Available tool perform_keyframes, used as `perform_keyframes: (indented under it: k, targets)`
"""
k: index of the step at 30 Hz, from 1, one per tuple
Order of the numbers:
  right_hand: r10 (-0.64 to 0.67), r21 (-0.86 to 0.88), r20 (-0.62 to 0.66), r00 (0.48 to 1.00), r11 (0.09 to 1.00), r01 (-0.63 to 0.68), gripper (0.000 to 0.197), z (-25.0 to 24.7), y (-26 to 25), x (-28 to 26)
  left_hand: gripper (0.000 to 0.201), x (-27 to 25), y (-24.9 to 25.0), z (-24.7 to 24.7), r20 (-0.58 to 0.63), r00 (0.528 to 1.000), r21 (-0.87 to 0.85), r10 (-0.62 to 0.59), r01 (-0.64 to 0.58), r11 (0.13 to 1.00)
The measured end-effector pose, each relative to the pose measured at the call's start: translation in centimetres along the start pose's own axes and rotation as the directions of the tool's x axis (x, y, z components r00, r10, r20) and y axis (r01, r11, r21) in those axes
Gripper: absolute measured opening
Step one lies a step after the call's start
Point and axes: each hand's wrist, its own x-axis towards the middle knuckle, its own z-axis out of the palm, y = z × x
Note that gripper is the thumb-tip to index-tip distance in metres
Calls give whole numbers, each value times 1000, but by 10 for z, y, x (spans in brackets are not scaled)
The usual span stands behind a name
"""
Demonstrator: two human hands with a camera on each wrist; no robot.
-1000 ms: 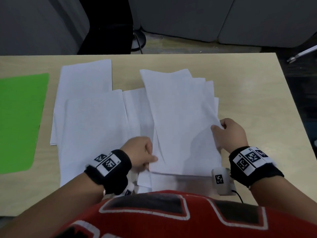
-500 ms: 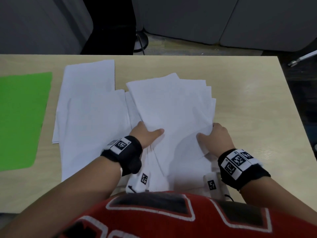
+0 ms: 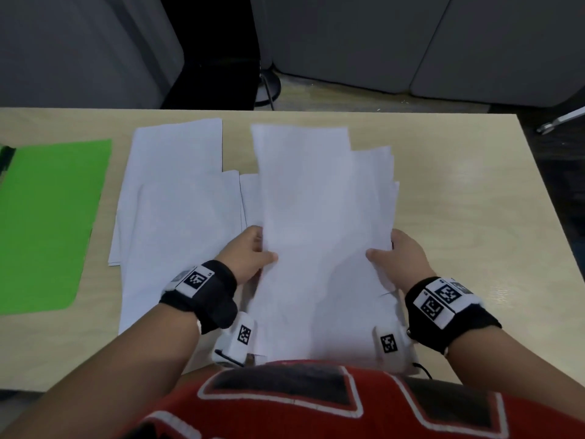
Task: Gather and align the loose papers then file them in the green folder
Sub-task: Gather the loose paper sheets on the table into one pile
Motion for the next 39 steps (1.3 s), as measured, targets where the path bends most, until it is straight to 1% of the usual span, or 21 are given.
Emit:
perform_keyframes:
  k: [1, 2, 4, 5, 6, 7, 9, 10, 11, 13, 15, 17, 20, 23, 26, 28, 30, 32, 35, 36, 39]
  targets:
    - [-8, -39, -25, 1000, 999, 7, 23, 0, -2, 1, 35, 3, -4, -9, -90, 996, 66, 1, 5, 998]
    - [5, -76, -44, 999, 997, -8, 25, 1, -1, 3, 34, 5, -7, -19, -198, 980, 156, 11, 20, 987]
    - [34, -124, -65, 997, 991, -42, 26, 1, -2, 5, 38, 8, -13, -43, -395, 918, 319, 23, 114, 941]
    - [42, -149, -61, 997, 988, -51, 25, 2, -2, 6, 43, 9, -17, -56, -487, 874, 362, -4, 206, 909]
    - [51, -170, -53, 997, 984, -59, 25, 3, -1, 8, 49, 8, -21, -69, -568, 820, 361, -70, 324, 874]
    - [45, -185, -55, 998, 981, -54, 25, 4, -1, 8, 57, 7, -25, -81, -627, 760, 320, -168, 448, 835]
    - [26, -191, -72, 997, 981, -40, 29, 8, -3, 8, 74, 3, -37, -98, -668, 639, 190, -383, 643, 742]
    - [19, -185, -81, 997, 982, -34, 33, 10, -4, 8, 78, 3, -42, -103, -663, 599, 150, -449, 694, 704]
    - [15, -184, -85, 996, 983, -30, 39, 13, -6, 6, 79, 2, -45, -104, -663, 581, 146, -472, 719, 680]
    - [18, -215, -86, 996, 976, -36, 53, 19, -10, 1, 76, 3, -45, -98, -677, 595, 194, -434, 713, 674]
    - [18, -282, -79, 997, 959, -40, 65, 27, -14, -4, 76, 5, -43, -86, -671, 631, 255, -389, 689, 679]
    - [15, -317, -57, 998, 948, -33, 71, 33, -17, -9, 85, 6, -38, -71, -648, 670, 312, -362, 668, 676]
    - [38, -254, -8, 999, 966, -38, 63, 35, -21, -11, 94, 6, -37, -60, -622, 716, 372, -317, 626, 685]
    - [58, -247, 72, 996, 968, -38, 43, 33, -20, -11, 91, 4, -37, -56, -598, 748, 416, -287, 596, 686]
    - [103, -185, 115, 988, 979, -80, 24, 29, -15, -9, 86, 3, -34, -58, -590, 757, 432, -282, 590, 682]
    - [128, -116, 67, 989, 986, -120, 14, 20, -14, -9, 92, 4, -36, -65, -581, 759, 435, -294, 595, 675]
    - [135, -83, -21, 991, 987, -136, 7, 8, -11, -8, 100, 6, -41, -75, -583, 753, 416, -306, 600, 683]
    - [134, -69, -97, 986, 988, -141, 10, -5, -6, -6, 106, 7, -46, -83, -601, 733, 383, -320, 615, 689]
    - [155, -51, -140, 978, 985, -164, 29, -16, 1, -4, 112, 8, -45, -88, -631, 709, 377, -314, 635, 674]
    - [153, -54, -145, 978, 985, -162, 33, -19, 2, -3, 113, 10, -44, -91, -640, 703, 370, -309, 635, 678]
    - [114, -40, -173, 978, 992, -122, 34, -23, 2, -4, 110, 17, -38, -103, -638, 710, 350, -298, 612, 709]
